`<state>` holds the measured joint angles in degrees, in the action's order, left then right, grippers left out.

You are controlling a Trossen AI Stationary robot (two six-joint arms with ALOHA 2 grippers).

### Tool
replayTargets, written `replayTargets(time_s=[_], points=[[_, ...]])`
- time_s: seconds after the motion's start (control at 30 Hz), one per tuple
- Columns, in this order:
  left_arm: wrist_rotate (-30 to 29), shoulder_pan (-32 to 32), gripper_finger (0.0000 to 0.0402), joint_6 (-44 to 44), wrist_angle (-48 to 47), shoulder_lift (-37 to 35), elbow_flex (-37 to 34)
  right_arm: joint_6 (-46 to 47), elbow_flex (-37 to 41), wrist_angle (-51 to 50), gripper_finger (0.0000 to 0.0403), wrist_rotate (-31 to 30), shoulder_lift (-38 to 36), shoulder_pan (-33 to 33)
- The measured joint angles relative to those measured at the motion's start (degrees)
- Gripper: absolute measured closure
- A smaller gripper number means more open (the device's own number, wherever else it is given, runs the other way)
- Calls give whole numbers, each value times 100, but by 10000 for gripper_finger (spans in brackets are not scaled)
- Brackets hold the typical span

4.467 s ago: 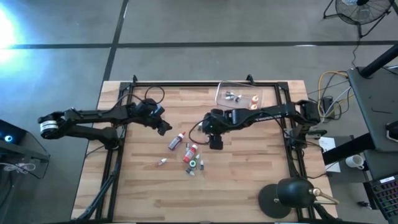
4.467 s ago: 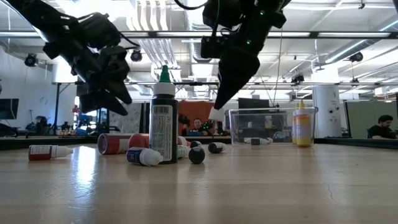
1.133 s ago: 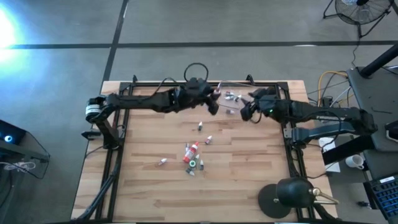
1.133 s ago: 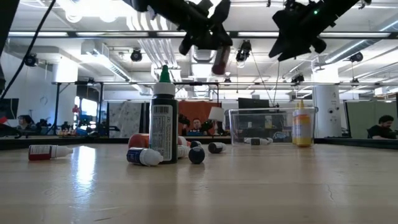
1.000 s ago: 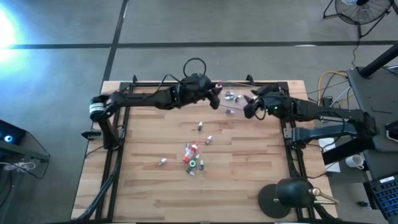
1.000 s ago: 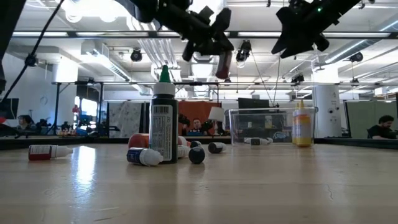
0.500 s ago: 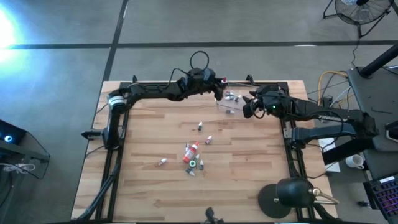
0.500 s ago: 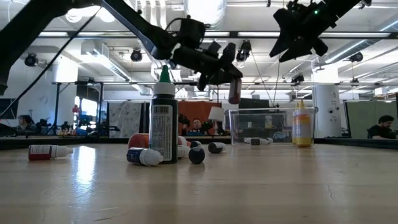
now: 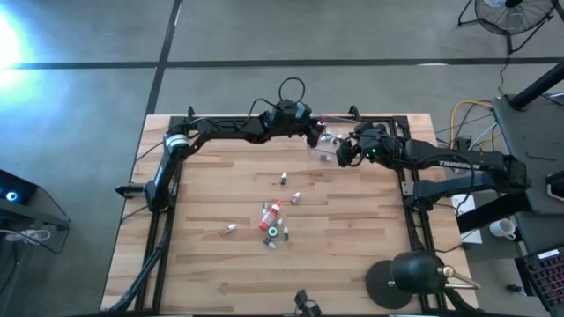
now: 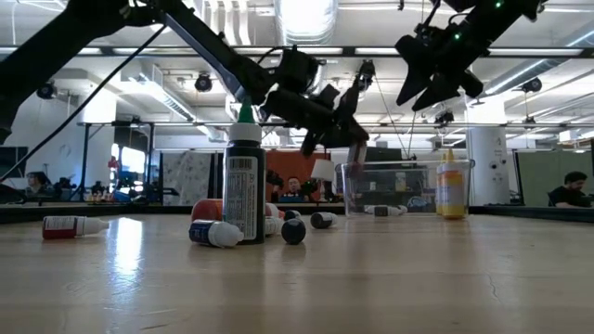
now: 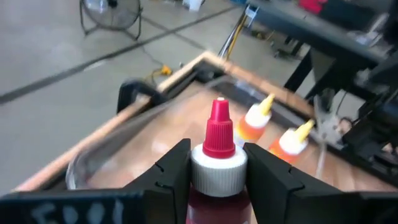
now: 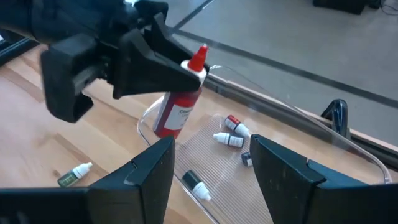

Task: Pick & Place food coloring
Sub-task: Put the large red food coloring bottle into the transparent bin

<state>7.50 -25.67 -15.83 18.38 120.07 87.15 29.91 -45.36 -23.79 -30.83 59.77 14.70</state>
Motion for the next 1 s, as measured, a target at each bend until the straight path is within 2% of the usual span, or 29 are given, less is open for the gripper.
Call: replayTargets(time_s=[0.27,0.73,1.0], points=[[60,17,289,-117,-211,-10,-124,-2,-1,2,200,-17,-2,0],[68,92,288,-94,-1164,-106,-133,-5,-2,2,200,-72,-2,4],[102,196,287,403,-1201,-275,-209,-7,4,3,200,-85,-2,36]])
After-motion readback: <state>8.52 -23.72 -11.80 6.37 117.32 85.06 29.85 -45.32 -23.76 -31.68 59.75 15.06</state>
